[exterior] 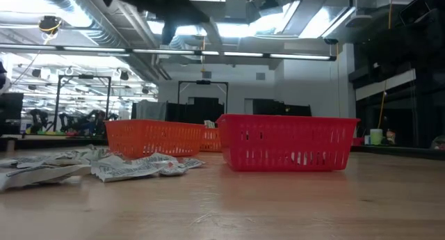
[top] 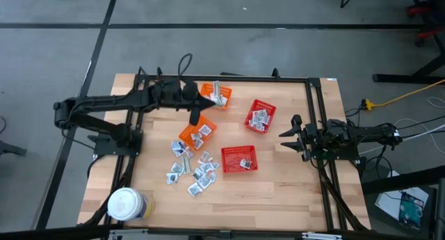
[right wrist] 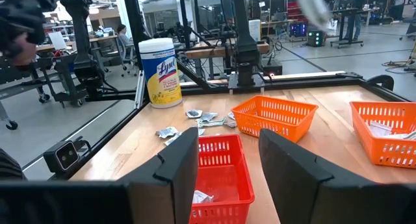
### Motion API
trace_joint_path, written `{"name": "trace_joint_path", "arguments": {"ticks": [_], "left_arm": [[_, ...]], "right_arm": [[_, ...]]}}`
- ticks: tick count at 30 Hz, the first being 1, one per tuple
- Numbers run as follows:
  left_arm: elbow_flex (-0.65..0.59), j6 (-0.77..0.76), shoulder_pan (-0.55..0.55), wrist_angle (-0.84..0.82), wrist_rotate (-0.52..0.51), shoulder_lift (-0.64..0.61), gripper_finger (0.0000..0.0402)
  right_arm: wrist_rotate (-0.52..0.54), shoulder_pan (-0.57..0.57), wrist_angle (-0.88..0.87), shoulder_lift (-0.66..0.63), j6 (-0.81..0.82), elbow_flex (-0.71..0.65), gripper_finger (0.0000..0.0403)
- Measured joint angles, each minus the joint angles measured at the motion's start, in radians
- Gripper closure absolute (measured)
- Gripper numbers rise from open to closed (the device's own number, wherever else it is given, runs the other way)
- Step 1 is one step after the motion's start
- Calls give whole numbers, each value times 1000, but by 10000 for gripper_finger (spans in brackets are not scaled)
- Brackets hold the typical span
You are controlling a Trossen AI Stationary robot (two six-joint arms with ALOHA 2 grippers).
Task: Pick & Place First Aid Supplies
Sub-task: Put the green bandage pack into the top orange bin
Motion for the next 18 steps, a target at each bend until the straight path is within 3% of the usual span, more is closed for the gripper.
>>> {"name": "trace_joint_path", "arguments": {"ticks": [8,18], "left_arm": [[0,18,132,26,-4,75,399],[-1,-33,201,100,-66,226,399]], "right_arm": [[0,0,0,0,0,0,240],[0,0,0,0,0,0,240]]}}
